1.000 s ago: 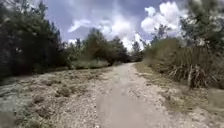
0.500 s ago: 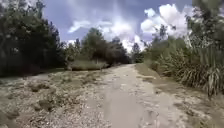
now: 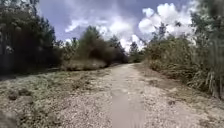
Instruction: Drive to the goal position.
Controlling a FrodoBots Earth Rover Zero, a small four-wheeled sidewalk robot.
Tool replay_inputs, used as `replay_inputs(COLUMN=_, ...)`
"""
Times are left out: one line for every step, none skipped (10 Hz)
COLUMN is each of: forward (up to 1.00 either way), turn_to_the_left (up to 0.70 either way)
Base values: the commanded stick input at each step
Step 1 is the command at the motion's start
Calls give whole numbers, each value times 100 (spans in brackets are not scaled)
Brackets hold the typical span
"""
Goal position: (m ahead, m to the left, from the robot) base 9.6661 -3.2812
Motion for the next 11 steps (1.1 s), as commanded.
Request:
replay_inputs(forward=85, turn_to_the_left=0)
replay_inputs(forward=85, turn_to_the_left=0)
replay_inputs(forward=85, turn_to_the_left=0)
replay_inputs(forward=85, turn_to_the_left=0)
replay_inputs(forward=85, turn_to_the_left=0)
replay_inputs(forward=85, turn_to_the_left=0)
replay_inputs(forward=85, turn_to_the_left=0)
replay_inputs(forward=85, turn_to_the_left=0)
replay_inputs(forward=85, turn_to_the_left=0)
replay_inputs(forward=85, turn_to_the_left=0)
replay_inputs(forward=85, turn_to_the_left=0)
